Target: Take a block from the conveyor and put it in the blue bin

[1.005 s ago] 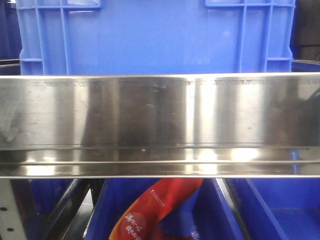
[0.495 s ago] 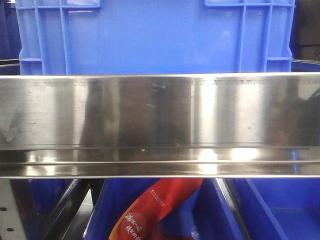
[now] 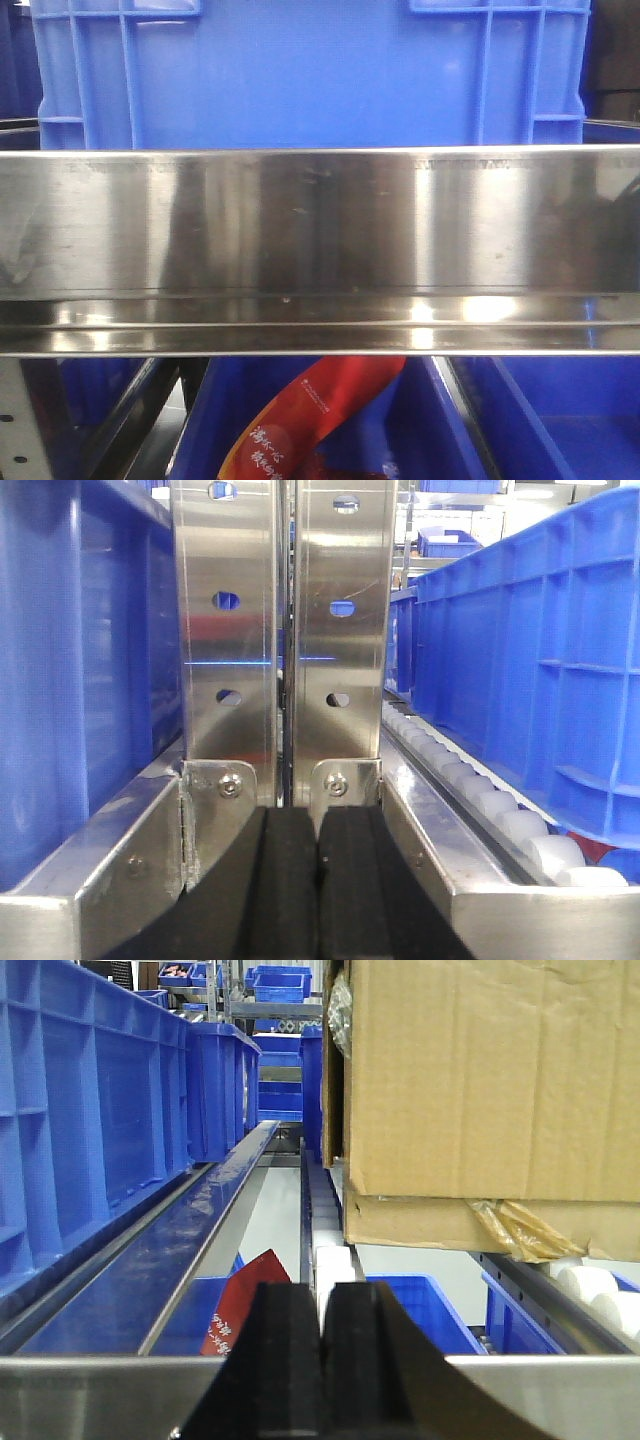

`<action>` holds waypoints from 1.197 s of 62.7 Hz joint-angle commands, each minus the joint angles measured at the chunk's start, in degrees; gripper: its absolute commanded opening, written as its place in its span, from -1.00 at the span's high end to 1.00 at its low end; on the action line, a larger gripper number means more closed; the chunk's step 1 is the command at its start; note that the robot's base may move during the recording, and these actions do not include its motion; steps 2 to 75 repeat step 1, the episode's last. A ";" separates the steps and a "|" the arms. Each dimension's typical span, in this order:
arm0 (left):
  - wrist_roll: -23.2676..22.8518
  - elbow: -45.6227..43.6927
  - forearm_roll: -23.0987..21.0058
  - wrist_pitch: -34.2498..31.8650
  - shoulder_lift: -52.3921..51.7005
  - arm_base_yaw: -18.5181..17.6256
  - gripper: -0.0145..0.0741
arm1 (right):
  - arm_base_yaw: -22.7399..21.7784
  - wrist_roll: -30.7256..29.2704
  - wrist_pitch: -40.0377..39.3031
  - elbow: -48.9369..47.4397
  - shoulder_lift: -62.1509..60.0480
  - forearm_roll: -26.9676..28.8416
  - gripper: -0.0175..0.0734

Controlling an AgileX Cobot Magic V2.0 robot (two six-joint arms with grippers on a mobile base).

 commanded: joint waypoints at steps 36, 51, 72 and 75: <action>0.04 -0.12 0.14 -1.47 -0.31 0.22 0.92 | -0.18 -0.07 -0.96 0.00 -0.25 0.18 0.97; 0.04 -0.12 0.14 -1.47 -0.31 0.22 0.92 | -0.18 -0.07 -0.96 0.00 -0.25 0.18 0.97; 0.04 -0.12 0.14 -1.47 -0.31 0.22 0.92 | -0.18 -0.07 -0.96 0.00 -0.25 0.18 0.97; 0.04 -0.12 0.14 -1.47 -0.31 0.22 0.92 | -0.18 -0.07 -0.96 0.00 -0.25 0.18 0.97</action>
